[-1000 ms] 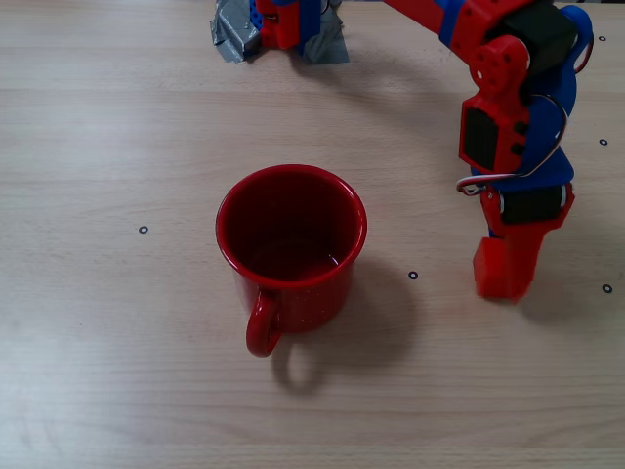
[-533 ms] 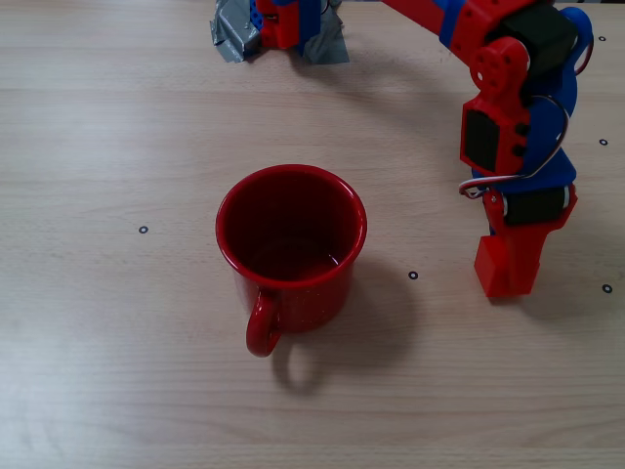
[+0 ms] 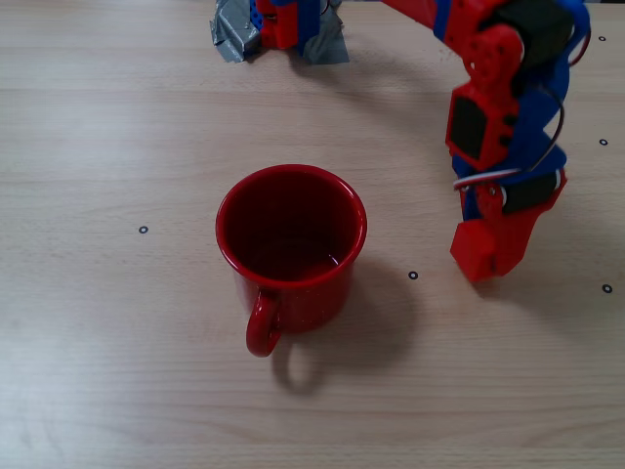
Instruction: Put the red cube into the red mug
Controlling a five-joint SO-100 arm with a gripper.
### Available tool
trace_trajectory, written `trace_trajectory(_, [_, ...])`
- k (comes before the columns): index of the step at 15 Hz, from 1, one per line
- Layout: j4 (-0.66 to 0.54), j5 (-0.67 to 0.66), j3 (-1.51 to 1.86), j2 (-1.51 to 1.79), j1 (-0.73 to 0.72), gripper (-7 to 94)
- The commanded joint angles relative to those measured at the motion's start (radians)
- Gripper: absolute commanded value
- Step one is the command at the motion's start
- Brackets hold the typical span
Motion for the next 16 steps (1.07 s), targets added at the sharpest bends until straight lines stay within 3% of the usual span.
trace_trajectory(1, [0.063,-0.061,-0.153,0.267,0.008,0])
trace_trajectory(6, [0.167,-0.216,-0.341,0.391,0.084,0])
trace_trajectory(10, [0.207,-0.287,-0.285,0.540,0.181,0])
trace_trajectory(16, [0.049,-0.391,0.207,0.813,0.396,0])
